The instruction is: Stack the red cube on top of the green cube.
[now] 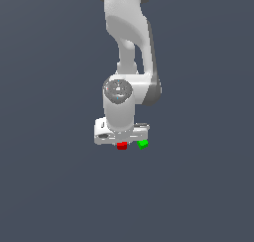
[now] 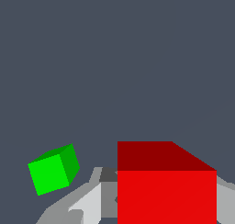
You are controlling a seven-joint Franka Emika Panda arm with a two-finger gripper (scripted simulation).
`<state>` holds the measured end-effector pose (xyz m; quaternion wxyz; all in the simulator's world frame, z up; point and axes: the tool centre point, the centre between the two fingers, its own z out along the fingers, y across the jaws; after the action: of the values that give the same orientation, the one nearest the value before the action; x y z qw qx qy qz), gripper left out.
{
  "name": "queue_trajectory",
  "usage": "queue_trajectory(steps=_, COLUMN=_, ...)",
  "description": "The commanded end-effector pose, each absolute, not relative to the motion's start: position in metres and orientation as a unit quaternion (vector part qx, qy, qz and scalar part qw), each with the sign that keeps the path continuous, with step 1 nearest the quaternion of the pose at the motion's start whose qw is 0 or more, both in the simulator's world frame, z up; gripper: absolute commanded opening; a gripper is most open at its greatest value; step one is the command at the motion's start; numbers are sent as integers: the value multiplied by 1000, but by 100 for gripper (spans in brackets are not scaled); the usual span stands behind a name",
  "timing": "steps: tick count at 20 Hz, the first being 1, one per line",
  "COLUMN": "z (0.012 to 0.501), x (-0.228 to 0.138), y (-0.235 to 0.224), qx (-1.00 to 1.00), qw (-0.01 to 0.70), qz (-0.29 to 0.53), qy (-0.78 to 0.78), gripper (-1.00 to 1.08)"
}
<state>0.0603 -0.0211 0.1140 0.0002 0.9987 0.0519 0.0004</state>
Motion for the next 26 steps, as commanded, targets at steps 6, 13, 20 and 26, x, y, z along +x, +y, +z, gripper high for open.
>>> queue_trajectory(steps=6, z=93, x=40, y=20, qx=999, qw=0, qz=1, qy=52, gripper=-100)
queue_trajectory(steps=13, z=69, x=18, y=64, qx=999, qw=0, qz=0, qy=53, gripper=-100)
queue_trajectory(steps=20, z=61, x=13, y=77, qx=999, qw=0, qz=0, qy=53, gripper=100)
queue_trajectory(steps=26, z=61, x=13, y=77, qx=999, qw=0, qz=0, qy=53, gripper=100)
